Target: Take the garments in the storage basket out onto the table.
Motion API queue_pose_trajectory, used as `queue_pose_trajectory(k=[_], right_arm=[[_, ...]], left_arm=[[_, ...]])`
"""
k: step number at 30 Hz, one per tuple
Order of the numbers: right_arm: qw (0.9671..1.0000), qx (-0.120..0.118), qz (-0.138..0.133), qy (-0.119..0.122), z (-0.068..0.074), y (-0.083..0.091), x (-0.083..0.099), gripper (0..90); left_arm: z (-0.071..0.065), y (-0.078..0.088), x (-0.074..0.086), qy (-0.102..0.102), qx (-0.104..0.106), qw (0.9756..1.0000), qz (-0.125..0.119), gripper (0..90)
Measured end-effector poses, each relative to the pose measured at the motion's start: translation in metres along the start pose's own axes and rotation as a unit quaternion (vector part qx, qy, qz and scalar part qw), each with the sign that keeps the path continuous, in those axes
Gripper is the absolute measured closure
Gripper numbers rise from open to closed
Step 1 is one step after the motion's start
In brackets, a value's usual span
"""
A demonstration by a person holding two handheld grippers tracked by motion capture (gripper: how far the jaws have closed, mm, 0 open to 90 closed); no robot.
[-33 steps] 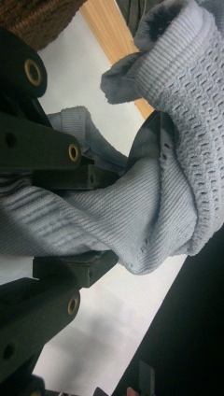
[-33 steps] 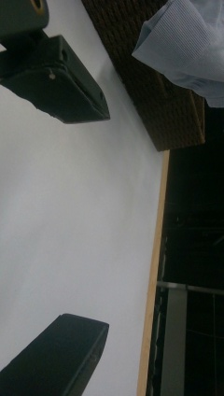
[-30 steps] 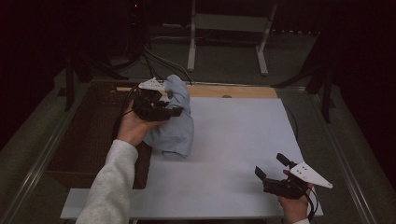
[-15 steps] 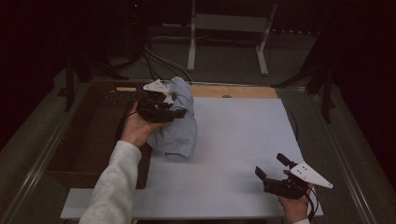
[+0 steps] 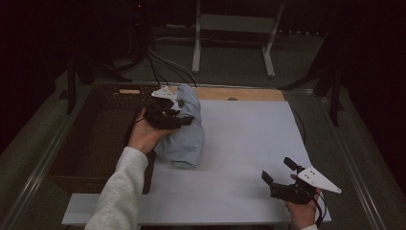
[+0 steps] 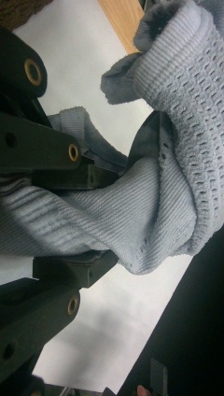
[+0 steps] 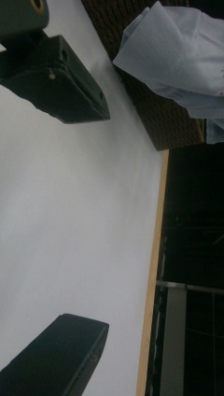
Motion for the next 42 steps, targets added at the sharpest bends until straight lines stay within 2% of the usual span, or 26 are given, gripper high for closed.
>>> queue_pose_trajectory(k=[23, 42], right_arm=[[1.0, 0.0, 0.0, -0.001, 0.0, 0.0, 0.0, 1.9], [1.0, 0.001, -0.001, -0.001, -0.001, 0.001, 0.0, 1.9]], left_arm=[[0.001, -0.02, 0.012, 0.012, 0.001, 0.9999, 0.006, 65.9], [0.0, -0.036, 0.022, 0.02, -0.008, 0.9997, 0.014, 65.6]])
Point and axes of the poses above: each handheld gripper's, and its own axes: y roughly backward along the jaws, x roughly out of its underside, z roughly to its left, the point moved 10 cm from there along -y, roughly forward along the jaws, and after that the axes turned 14 degrees about z, right-handed, at the moved point
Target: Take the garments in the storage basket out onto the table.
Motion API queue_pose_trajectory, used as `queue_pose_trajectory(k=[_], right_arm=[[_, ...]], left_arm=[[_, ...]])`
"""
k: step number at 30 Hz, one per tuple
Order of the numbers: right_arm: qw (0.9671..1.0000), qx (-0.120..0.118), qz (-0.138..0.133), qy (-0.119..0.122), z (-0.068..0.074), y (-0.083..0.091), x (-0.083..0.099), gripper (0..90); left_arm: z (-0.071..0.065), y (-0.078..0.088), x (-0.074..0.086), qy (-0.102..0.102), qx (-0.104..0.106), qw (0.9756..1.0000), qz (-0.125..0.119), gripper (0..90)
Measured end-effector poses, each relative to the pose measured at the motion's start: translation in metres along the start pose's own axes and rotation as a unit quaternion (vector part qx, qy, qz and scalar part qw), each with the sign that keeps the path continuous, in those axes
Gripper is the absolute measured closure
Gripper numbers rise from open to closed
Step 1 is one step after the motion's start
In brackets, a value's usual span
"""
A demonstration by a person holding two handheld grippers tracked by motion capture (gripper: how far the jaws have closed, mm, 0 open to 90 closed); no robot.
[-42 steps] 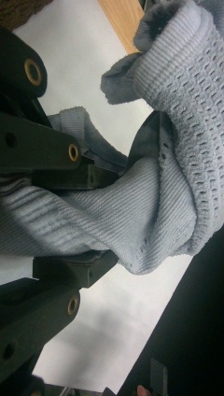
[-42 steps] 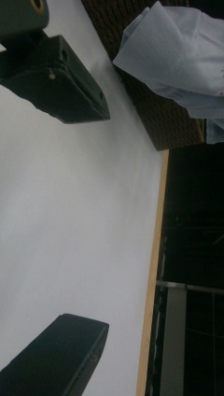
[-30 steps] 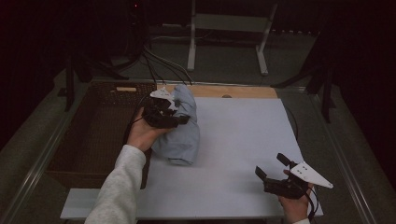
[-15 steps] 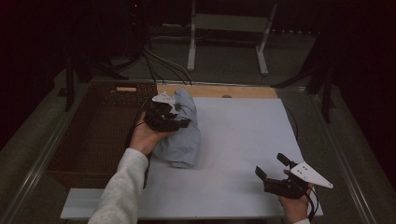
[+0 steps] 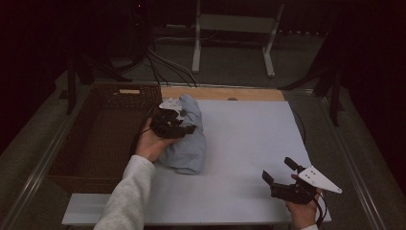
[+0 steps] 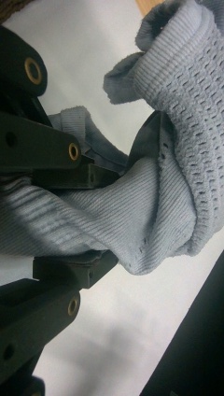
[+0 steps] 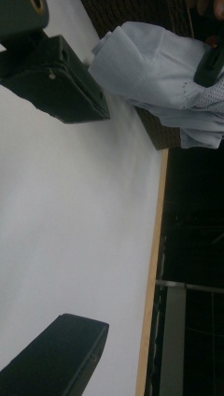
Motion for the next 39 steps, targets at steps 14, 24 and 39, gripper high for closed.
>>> queue_pose_trajectory(k=[14, 24, 39], right_arm=[[1.0, 0.0, 0.0, 0.0, 0.0, 0.0, 0.0, 1.9], [1.0, 0.001, -0.001, 0.0, -0.001, 0.0, 0.0, 1.9], [1.0, 0.0, -0.001, 0.0, 0.0, 0.0, 0.0, 1.9]], left_arm=[[-0.004, -0.014, 0.006, 0.006, 0.005, 1.0, 0.005, 64.9], [-0.007, -0.027, 0.009, 0.005, 0.004, 0.9999, 0.013, 63.5], [-0.015, -0.045, 0.012, 0.014, 0.013, 0.9996, 0.023, 56.7]])
Point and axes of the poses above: each handheld gripper's, and its own axes: y roughly backward along the jaws, x roughly out of its underside, z roughly to its left, the point moved 10 cm from there along -y, roughly forward along the jaws, and after that the axes turned 14 degrees about z, right-handed, at the moved point
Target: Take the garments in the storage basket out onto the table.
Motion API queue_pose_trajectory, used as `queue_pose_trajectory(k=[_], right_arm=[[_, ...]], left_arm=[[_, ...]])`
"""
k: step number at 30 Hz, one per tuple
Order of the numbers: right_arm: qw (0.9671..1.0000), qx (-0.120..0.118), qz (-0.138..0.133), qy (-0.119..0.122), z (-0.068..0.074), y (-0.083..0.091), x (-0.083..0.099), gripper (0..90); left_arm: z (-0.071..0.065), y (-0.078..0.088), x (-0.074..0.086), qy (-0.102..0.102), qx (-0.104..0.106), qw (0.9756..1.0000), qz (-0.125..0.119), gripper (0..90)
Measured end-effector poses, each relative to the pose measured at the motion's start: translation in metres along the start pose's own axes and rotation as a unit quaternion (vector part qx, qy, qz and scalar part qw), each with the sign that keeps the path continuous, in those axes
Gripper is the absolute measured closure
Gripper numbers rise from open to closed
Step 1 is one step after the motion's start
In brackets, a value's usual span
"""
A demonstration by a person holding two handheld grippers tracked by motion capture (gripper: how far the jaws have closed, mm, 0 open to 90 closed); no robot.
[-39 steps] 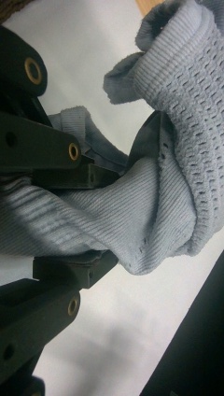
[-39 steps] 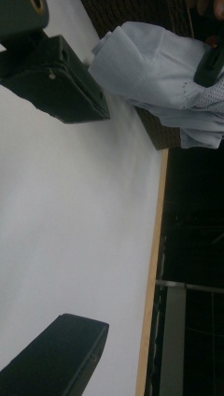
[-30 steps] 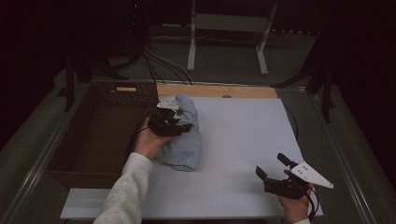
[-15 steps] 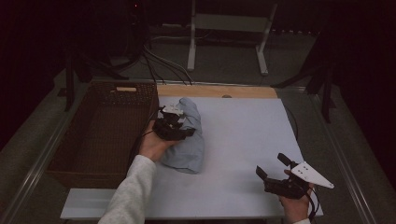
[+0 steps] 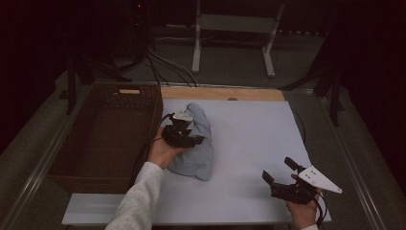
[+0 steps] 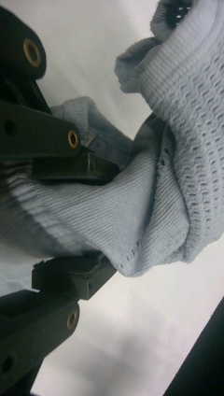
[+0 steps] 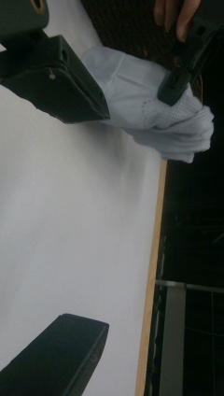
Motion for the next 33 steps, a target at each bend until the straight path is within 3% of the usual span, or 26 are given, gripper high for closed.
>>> queue_pose_trajectory(k=[7, 12, 14, 16, 23, 25, 29, 33], right_arm=[[1.0, 0.0, 0.0, 0.0, 0.0, 0.0, 0.0, 1.9], [1.0, -0.001, 0.001, 0.0, 0.0, 0.0, 0.0, 1.9], [1.0, -0.001, 0.001, 0.0, 0.001, 0.0, 0.0, 1.9], [1.0, 0.0, 0.001, 0.001, 0.0, 0.0, 0.0, 1.8], [1.0, 0.0, 0.0, 0.001, 0.0, 0.0, 0.0, 1.9], [1.0, 0.0, 0.0, 0.0, 0.0, 0.0, 0.0, 1.9], [1.0, 0.001, 0.0, 0.0, 0.0, 0.0, 0.0, 1.9], [1.0, 0.0, 0.0, 0.0, 0.0, 0.0, 0.0, 1.9]], left_arm=[[-0.008, 0.001, -0.008, 0.005, 0.024, 0.9992, -0.033, 42.3], [-0.009, 0.004, -0.01, 0.011, 0.023, 0.9988, -0.041, 36.0], [-0.007, 0.006, -0.011, 0.011, 0.013, 0.9986, -0.049, 27.1], [-0.007, 0.008, -0.011, 0.015, 0.014, 0.9981, -0.058, 23.0], [-0.004, 0.012, -0.009, 0.026, -0.018, 0.9969, -0.072, 6.0], [-0.006, 0.013, -0.007, 0.025, -0.014, 0.9966, -0.077, 0.0], [-0.01, 0.011, -0.004, 0.023, -0.009, 0.9958, -0.088, 0.0], [-0.01, 0.002, 0.003, 0.023, -0.016, 0.9964, -0.08, 0.0]])
Point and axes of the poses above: each handheld gripper's, and its own axes: y roughly backward along the jaws, x roughly out of its underside, z roughly to its left, the point moved 10 cm from there along -y, roughly forward along the jaws, and after that the axes turned 14 degrees about z, right-handed, at the moved point
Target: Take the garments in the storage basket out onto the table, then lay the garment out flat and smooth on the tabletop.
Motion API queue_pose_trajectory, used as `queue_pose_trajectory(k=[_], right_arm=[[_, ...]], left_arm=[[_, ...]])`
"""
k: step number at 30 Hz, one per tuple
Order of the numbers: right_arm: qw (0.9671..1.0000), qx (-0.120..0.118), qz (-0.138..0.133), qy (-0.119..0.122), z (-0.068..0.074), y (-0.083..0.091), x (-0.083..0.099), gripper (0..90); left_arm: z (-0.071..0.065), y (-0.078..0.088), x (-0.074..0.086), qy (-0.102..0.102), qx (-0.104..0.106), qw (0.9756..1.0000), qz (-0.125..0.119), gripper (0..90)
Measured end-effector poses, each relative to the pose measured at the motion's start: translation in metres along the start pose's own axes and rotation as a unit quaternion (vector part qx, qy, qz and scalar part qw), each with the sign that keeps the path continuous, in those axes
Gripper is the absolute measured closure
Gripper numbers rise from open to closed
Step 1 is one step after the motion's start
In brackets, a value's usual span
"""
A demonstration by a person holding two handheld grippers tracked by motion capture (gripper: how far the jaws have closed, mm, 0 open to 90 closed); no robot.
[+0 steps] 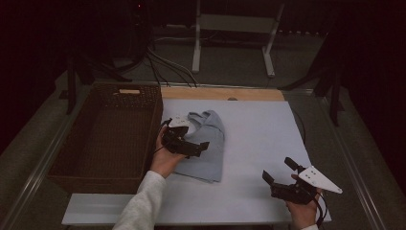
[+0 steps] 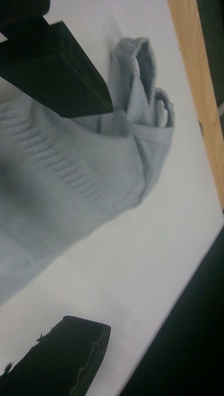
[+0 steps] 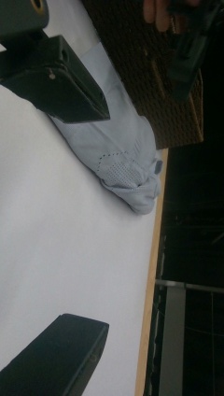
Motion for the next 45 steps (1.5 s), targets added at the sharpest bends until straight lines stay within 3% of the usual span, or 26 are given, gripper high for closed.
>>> queue_pose_trajectory(k=[8, 13, 18, 22, 32, 36, 45], right_arm=[[1.0, 0.0, -0.001, -0.001, -0.001, 0.0, 0.0, 1.9], [1.0, 0.0, -0.001, 0.0, 0.0, 0.0, 0.0, 1.9], [1.0, 0.0, 0.0, -0.001, 0.0, 0.0, 0.0, 1.9], [1.0, 0.0, 0.0, 0.0, 0.0, 0.0, 0.0, 1.9], [1.0, -0.001, 0.0, 0.0, -0.001, -0.001, -0.001, 1.8], [1.0, 0.0, 0.002, 0.002, 0.001, -0.002, 0.0, 1.9], [1.0, 0.0, 0.002, 0.001, 0.001, -0.002, 0.0, 1.9]], left_arm=[[-0.005, -0.001, 0.004, -0.014, -0.025, 0.9996, -0.007, 0.0], [-0.009, -0.001, 0.008, -0.012, -0.027, 0.9995, -0.013, 0.0], [-0.01, -0.001, 0.013, -0.017, -0.044, 0.9987, -0.017, 0.0], [-0.011, -0.005, 0.021, -0.015, -0.05, 0.9986, -0.007, 0.0], [-0.007, -0.009, 0.036, -0.006, -0.062, 0.998, -0.01, 0.0], [-0.005, -0.009, 0.042, -0.01, -0.072, 0.9973, -0.008, 0.0], [-0.004, -0.012, 0.053, -0.002, -0.074, 0.9972, -0.006, 2.2]])
Point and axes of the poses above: each handheld gripper's, and its own axes: y roughly backward along the jaws, x roughly out of its underside, z roughly to its left, the point moved 10 cm from there along -y, roughly forward along the jaws, and after that the axes turned 14 degrees about z, right-handed, at the moved point
